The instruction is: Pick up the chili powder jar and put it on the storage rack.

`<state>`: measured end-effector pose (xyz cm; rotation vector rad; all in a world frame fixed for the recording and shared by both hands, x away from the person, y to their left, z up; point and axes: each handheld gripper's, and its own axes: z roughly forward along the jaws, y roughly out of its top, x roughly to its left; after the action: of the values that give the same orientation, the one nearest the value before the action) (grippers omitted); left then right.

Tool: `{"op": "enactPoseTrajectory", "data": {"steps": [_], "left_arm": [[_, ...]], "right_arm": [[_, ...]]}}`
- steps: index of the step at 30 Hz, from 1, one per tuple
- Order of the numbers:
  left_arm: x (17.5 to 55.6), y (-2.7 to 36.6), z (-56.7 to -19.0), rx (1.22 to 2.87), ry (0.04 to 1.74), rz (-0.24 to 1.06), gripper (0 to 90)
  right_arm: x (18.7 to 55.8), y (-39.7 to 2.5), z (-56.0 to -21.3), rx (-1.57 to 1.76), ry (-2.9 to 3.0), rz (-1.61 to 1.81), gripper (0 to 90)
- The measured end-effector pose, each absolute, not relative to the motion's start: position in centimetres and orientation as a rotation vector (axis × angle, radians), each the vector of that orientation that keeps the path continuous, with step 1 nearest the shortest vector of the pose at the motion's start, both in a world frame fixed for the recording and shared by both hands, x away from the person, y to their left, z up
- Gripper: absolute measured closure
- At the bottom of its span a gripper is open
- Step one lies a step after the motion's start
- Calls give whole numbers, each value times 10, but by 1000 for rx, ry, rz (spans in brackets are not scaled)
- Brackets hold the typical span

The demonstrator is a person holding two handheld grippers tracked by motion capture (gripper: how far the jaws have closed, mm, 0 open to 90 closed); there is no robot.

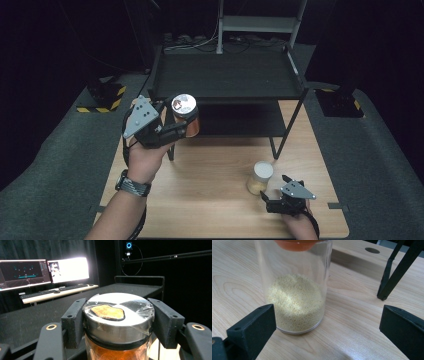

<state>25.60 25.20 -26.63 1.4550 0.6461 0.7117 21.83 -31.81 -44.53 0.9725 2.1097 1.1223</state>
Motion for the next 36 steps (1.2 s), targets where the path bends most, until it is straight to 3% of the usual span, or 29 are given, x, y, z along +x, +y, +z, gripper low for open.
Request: {"op": "enactPoseTrajectory", "data": {"steps": [36], "left_arm": [[305,230,-220,1340,647,780,348]], "right_arm": [[219,-322,-446,972,2110,1142,1]]}}
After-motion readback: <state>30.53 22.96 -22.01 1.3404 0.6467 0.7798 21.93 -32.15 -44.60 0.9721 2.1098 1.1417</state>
